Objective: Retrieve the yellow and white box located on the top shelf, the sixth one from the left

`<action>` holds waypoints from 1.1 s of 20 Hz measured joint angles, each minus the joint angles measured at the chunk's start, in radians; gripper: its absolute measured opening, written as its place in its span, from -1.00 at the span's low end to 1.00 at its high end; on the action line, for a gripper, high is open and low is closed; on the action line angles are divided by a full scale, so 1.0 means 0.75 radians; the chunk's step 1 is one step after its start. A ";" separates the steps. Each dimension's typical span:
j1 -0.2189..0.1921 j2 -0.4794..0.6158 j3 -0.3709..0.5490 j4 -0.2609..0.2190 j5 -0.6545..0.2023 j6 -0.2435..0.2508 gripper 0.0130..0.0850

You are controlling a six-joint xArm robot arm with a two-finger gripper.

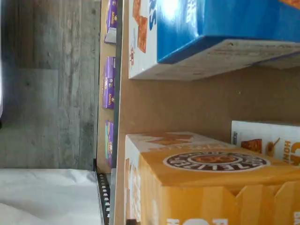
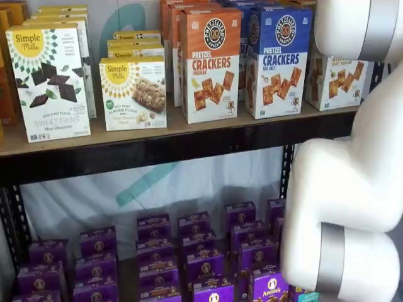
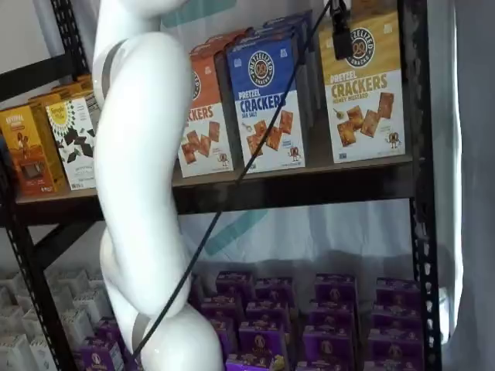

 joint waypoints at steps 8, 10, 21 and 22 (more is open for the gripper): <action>-0.003 0.008 -0.009 0.011 0.001 0.000 0.67; -0.004 0.008 -0.009 0.012 0.000 0.000 0.56; -0.012 0.045 -0.096 0.019 0.084 0.004 0.56; -0.013 0.044 -0.100 0.020 0.089 0.003 0.56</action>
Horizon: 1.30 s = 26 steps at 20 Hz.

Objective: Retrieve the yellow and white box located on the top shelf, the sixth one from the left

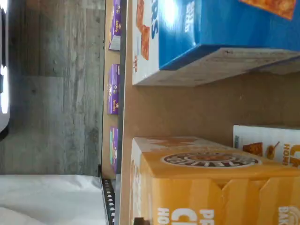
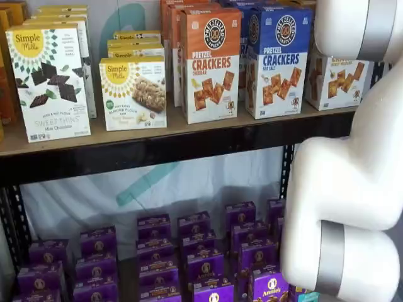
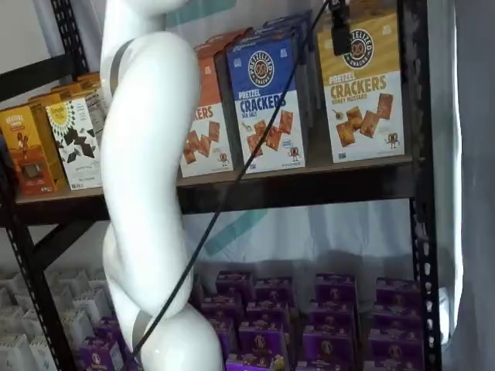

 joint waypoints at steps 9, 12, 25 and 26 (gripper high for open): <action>-0.029 -0.031 0.021 0.012 0.026 -0.022 0.56; -0.037 -0.036 0.029 0.030 0.023 -0.024 0.44; -0.059 -0.040 0.001 0.042 0.082 -0.035 0.44; -0.063 -0.047 0.008 0.042 0.085 -0.038 0.44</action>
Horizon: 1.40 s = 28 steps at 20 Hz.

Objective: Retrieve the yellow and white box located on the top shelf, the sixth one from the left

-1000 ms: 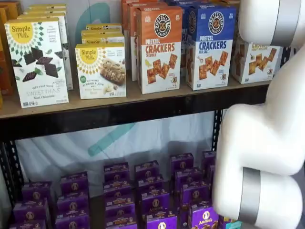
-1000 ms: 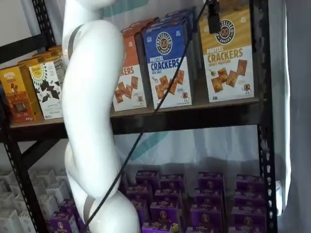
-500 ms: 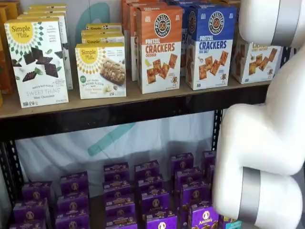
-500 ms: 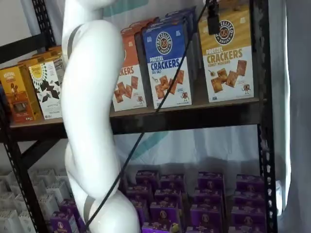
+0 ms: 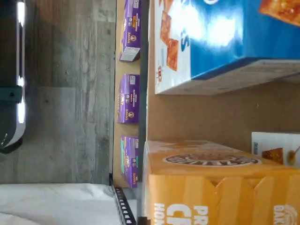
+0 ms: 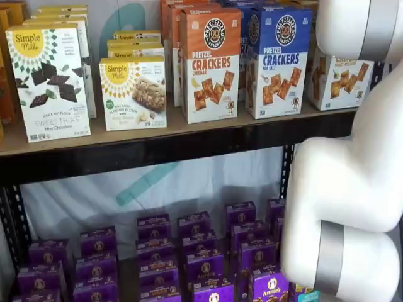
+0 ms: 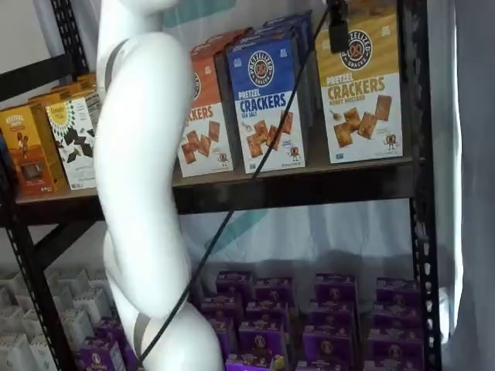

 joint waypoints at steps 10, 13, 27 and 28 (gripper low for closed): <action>-0.053 -0.149 0.156 0.018 0.021 -0.044 0.44; -0.072 -0.210 0.217 0.024 0.031 -0.059 0.44; -0.081 -0.485 0.480 -0.009 0.091 -0.077 0.44; -0.070 -0.515 0.514 -0.020 0.089 -0.070 0.44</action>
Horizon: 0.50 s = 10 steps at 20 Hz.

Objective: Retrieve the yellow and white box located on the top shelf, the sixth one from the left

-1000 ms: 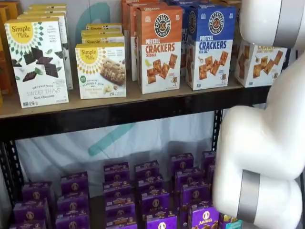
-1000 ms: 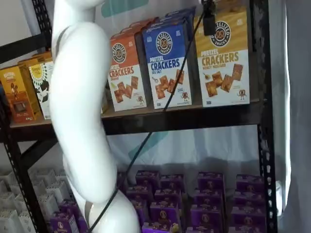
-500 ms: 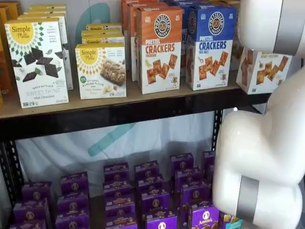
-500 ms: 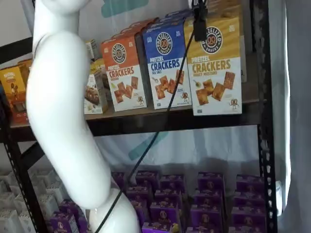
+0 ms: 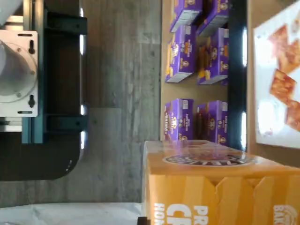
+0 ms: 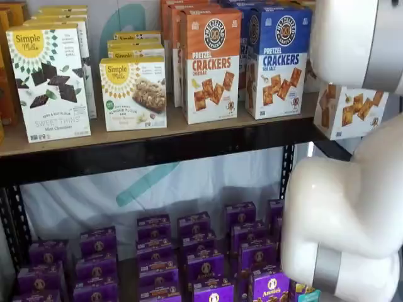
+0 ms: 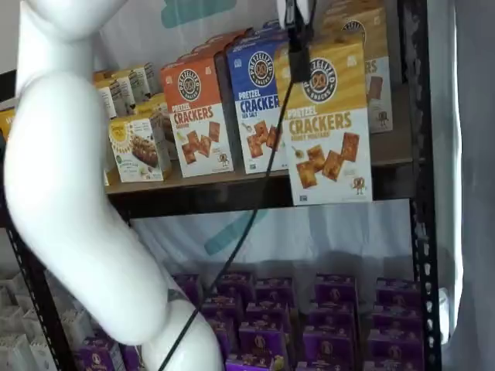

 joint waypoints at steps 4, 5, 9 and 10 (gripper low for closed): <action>0.045 -0.088 0.106 -0.031 -0.003 0.032 0.44; 0.058 -0.112 0.136 -0.037 -0.005 0.043 0.44; 0.106 -0.187 0.230 -0.043 -0.011 0.088 0.44; 0.119 -0.204 0.251 -0.043 -0.013 0.102 0.44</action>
